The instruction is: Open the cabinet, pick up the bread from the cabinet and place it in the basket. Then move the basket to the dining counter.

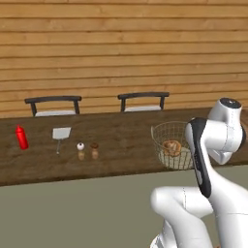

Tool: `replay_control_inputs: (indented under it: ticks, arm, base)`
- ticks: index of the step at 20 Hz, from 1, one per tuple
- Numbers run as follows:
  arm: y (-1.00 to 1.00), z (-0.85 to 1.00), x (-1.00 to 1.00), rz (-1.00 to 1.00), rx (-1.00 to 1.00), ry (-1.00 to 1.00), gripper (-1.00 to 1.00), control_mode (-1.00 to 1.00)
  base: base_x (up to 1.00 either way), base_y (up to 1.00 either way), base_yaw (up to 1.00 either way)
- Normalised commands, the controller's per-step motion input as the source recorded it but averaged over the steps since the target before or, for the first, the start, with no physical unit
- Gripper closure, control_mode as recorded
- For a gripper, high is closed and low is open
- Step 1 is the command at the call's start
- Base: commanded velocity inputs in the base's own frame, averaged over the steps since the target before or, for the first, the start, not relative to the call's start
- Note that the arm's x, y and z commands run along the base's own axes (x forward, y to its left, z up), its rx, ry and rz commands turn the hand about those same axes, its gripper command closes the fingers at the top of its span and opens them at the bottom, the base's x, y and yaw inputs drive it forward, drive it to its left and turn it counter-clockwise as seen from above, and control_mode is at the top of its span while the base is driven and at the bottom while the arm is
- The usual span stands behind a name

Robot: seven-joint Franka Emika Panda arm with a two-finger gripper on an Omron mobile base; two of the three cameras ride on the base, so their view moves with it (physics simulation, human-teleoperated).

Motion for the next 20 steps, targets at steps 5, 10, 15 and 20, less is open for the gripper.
replay_control_inputs:
  ticks: [5,10,15,20]
  arm:
    - [0.0,0.0,0.0,0.0,0.0,0.0,1.0,1.0]
    - [0.0,0.0,0.0,0.0,0.0,0.0,1.0,1.0]
    - [-0.04,0.0,0.07,0.02,0.0,0.0,1.0,-1.0]
    - [0.0,-0.11,0.81,0.04,0.0,0.0,1.0,-1.0]
  base:
    - [0.42,-0.39,0.06]
    - [0.54,-0.23,0.05]
    - [0.14,-0.09,0.02]
    - [0.0,0.0,0.0]
